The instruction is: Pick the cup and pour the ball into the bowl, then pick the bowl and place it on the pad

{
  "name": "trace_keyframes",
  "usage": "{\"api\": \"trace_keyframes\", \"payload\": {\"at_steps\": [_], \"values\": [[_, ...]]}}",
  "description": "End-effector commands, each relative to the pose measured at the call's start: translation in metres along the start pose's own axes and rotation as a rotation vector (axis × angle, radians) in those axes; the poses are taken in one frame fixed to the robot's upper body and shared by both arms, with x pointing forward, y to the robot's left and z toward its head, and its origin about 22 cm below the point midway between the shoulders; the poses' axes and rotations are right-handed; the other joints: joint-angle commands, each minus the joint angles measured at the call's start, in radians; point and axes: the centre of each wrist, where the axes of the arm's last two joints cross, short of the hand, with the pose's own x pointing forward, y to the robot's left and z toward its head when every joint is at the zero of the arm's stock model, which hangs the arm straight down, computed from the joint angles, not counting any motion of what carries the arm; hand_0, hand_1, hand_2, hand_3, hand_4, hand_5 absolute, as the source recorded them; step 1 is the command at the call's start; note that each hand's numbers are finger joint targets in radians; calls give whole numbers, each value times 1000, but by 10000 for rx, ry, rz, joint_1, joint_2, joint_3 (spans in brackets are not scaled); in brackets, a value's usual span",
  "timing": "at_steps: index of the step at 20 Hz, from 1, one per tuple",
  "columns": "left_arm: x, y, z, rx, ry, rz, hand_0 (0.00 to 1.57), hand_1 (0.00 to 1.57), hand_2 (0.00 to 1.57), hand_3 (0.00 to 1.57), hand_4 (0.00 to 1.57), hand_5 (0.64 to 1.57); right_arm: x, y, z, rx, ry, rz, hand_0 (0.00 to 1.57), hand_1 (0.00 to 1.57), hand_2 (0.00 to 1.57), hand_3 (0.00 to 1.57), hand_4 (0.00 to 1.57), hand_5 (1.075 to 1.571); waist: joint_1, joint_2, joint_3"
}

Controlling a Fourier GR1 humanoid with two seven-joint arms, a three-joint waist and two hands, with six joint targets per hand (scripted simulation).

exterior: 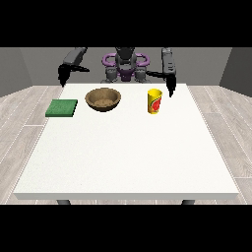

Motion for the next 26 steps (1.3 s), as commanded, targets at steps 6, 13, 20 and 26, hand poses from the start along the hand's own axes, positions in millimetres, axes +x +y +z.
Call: {"api": "trace_keyframes", "payload": {"at_steps": [6,13,20,26], "values": [[-32,-16,-8,394,-355,156,0,0,0,0,0,1271,-9,-15,-2,245,-467,50,0,0,0,0,0,1559,-360,669,-2],[-59,-2,8,676,36,-131,0,0,0,0,0,1238,-5,-32,1,417,-318,-173,0,0,0,0,0,1560,-496,467,-3],[-52,-7,-2,1201,-913,-4264,1312,1312,1571,1571,833,1511,19,-57,-26,415,-1309,-79,0,0,0,0,0,1556,-951,1562,4],[-53,-14,-12,1634,-959,-4721,1354,1354,1571,1571,901,1507,26,-93,-16,181,-1208,38,0,0,0,0,0,1555,-991,1252,3]]}}
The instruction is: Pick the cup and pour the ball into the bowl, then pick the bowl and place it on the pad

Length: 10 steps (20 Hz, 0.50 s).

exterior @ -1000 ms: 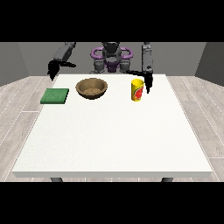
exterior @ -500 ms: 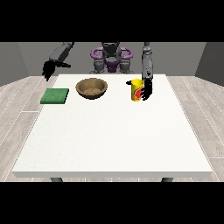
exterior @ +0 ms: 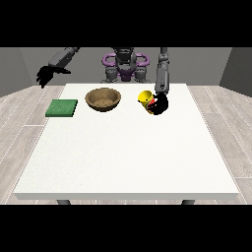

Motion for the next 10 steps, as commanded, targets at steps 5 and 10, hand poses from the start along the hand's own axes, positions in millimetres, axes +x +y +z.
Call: {"api": "trace_keyframes", "payload": {"at_steps": [5,10], "values": [[18,-31,4,-1859,506,-1947,1373,1373,1571,1571,1016,1532,-33,-31,42,-1081,2113,46,0,0,56,0,0,1558,906,-2452,-28],[50,-70,1,-3016,338,-3095,1397,1397,1571,1571,1091,1571,-47,-51,76,-1688,3098,264,0,0,0,0,0,1560,1533,-3365,-32]]}}
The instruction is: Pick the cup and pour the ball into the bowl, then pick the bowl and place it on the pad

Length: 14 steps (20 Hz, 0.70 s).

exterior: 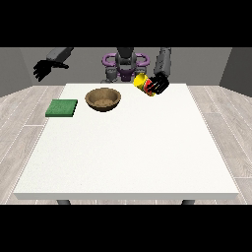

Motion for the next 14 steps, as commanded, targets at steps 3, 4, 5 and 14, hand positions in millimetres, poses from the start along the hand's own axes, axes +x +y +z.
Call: {"api": "trace_keyframes", "payload": {"at_steps": [3,4,5,14], "values": [[45,-27,-16,-1186,-262,-2124,1365,1365,1571,1571,1142,1566,-35,-11,36,-951,1343,84,0,0,0,0,0,1558,855,-1433,6],[43,-32,-8,-1321,-596,-2512,1367,1367,1571,1571,1114,1566,-20,-32,31,-1125,1034,155,0,0,0,0,0,1558,1071,-1012,-3],[67,-45,-18,-1165,-785,-2568,1364,1364,1571,1571,1068,1568,-14,-31,22,-870,770,183,0,0,0,0,0,1557,845,-858,-6],[70,-58,13,-1849,-740,-3671,1279,1279,1571,1571,1000,1569,-34,-38,52,-896,1193,75,0,0,0,0,0,1552,901,-1192,-26]]}}
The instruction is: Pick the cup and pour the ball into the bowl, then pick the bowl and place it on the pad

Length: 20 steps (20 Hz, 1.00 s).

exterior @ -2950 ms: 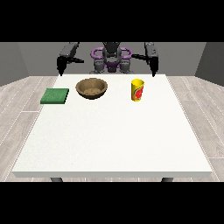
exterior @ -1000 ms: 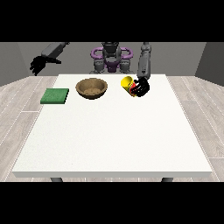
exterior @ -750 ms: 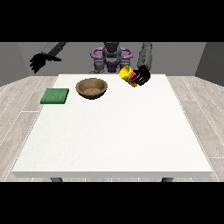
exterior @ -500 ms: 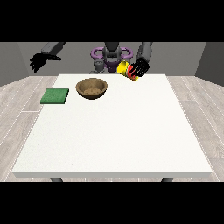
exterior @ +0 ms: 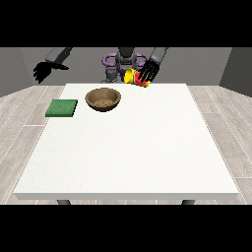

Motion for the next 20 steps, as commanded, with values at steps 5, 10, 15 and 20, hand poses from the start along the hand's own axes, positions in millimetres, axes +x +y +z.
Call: {"api": "trace_keyframes", "payload": {"at_steps": [5,10,15,20], "values": [[69,-6,-2,-409,-1252,-1722,822,822,1571,1559,881,1571,1,-18,1,-267,241,14,0,0,0,0,0,1548,170,-109,3],[80,-14,1,6,-1050,-3003,549,549,1571,1571,935,1565,13,32,-45,586,-73,118,0,0,0,180,0,1534,-533,299,-8],[101,-8,-4,-55,-2350,-4319,432,432,1571,1571,900,1571,29,29,-61,255,-74,369,0,0,0,337,0,1525,-152,516,-5],[106,-9,-8,-42,-2838,-5530,288,288,1571,1571,898,1562,33,43,-72,558,-460,-76,0,0,0,264,0,1527,-528,942,-6]]}}
